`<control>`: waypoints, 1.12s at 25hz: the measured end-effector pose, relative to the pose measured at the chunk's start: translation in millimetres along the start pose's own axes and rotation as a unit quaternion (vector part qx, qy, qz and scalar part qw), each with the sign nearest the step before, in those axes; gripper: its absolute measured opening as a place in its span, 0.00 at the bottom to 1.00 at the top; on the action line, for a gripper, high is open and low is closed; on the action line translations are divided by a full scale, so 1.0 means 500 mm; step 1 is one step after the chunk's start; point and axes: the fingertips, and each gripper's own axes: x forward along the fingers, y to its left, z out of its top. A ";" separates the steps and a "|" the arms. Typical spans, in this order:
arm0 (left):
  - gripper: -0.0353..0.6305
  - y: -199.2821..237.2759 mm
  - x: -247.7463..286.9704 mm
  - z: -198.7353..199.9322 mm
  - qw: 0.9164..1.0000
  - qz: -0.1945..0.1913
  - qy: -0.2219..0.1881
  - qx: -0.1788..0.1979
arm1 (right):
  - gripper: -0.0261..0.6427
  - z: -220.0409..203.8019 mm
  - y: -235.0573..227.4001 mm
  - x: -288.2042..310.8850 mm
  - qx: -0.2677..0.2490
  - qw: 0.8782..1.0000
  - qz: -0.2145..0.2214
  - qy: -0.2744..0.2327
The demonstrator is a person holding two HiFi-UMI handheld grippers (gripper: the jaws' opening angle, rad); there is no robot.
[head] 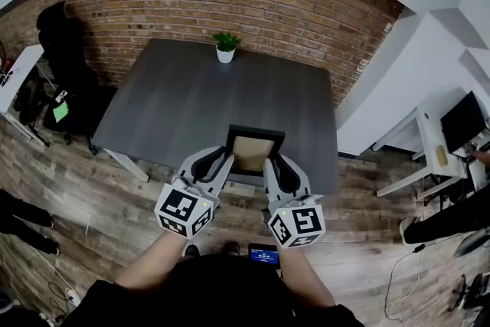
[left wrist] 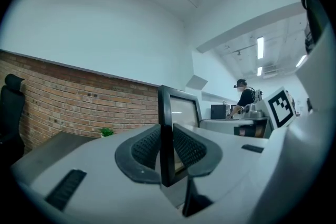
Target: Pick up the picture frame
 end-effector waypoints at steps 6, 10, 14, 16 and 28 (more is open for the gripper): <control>0.15 0.087 -0.088 0.006 1.000 -0.001 -0.001 -0.013 | 0.16 -0.008 0.119 0.036 -0.005 1.000 -0.001 0.004; 0.15 0.122 -0.130 -0.007 1.000 -0.008 -0.004 -0.024 | 0.16 -0.022 0.172 0.047 -0.011 1.000 -0.009 0.009; 0.15 0.148 -0.157 -0.012 0.999 -0.020 -0.004 -0.032 | 0.16 -0.029 0.209 0.056 -0.017 0.999 -0.022 0.017; 0.15 0.157 -0.168 -0.020 0.999 -0.025 -0.002 -0.037 | 0.16 -0.036 0.225 0.058 -0.019 0.999 -0.028 0.022; 0.15 0.152 -0.183 -0.013 1.000 -0.002 0.005 -0.028 | 0.16 -0.034 0.238 0.044 -0.020 1.000 -0.005 0.022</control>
